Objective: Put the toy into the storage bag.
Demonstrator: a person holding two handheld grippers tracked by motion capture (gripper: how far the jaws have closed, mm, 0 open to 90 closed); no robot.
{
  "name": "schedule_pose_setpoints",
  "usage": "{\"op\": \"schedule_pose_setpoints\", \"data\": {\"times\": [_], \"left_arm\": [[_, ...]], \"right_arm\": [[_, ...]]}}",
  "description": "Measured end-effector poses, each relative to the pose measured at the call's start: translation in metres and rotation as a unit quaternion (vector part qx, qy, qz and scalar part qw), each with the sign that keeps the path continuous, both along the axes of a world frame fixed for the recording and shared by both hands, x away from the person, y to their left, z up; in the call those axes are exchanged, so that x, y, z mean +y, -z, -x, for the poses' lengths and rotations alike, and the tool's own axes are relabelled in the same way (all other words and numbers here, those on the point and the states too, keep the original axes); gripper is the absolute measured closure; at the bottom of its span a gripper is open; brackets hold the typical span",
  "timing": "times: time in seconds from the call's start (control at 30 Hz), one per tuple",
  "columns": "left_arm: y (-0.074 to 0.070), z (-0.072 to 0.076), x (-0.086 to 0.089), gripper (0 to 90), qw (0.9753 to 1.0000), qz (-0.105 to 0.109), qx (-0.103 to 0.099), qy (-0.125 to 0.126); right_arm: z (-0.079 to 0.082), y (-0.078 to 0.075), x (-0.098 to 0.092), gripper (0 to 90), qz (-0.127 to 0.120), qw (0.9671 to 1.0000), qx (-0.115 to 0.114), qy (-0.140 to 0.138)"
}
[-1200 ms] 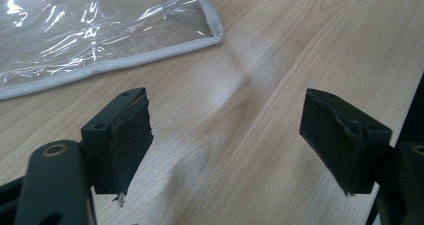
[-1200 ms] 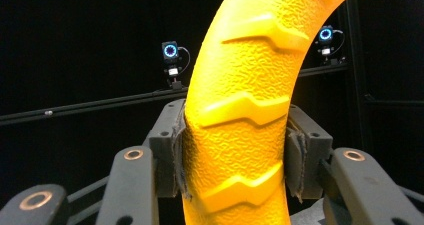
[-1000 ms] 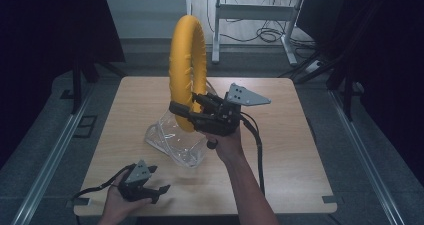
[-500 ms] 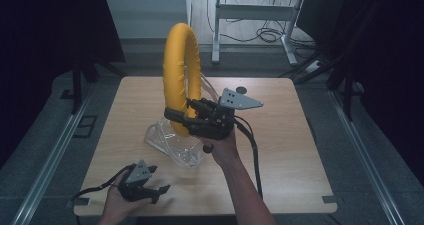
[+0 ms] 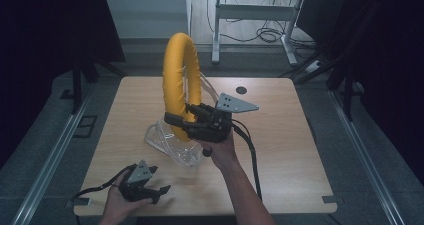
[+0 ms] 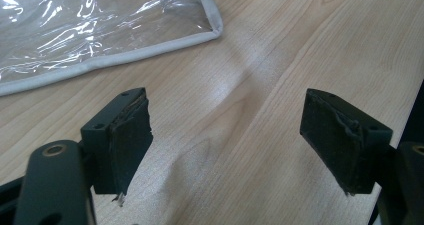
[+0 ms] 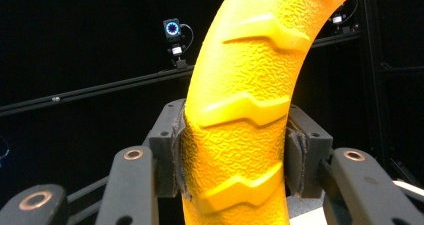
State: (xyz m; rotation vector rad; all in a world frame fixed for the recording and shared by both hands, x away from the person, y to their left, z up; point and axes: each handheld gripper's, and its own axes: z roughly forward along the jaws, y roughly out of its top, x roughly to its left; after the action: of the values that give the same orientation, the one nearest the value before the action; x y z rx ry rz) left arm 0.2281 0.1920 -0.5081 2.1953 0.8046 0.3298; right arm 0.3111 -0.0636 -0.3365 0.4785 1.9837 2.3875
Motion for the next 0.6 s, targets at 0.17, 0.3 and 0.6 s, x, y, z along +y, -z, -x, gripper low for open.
{"op": "schedule_pose_setpoints", "data": {"times": [0.17,0.3,0.6], "left_arm": [[0.0,0.0,0.0,20.2,1.0,-0.003,0.0,0.001],[0.0,0.0,0.0,20.2,1.0,-0.004,0.0,0.002],[0.001,0.001,0.0,20.2,1.0,-0.004,0.0,0.001]], "right_arm": [[-0.002,0.008,0.003,50.4,0.002,1.0,0.006,-0.003],[-0.003,0.014,0.004,50.4,0.004,0.9999,0.013,-0.006],[-0.005,0.025,0.006,50.4,0.01,0.9997,0.022,-0.005]]}}
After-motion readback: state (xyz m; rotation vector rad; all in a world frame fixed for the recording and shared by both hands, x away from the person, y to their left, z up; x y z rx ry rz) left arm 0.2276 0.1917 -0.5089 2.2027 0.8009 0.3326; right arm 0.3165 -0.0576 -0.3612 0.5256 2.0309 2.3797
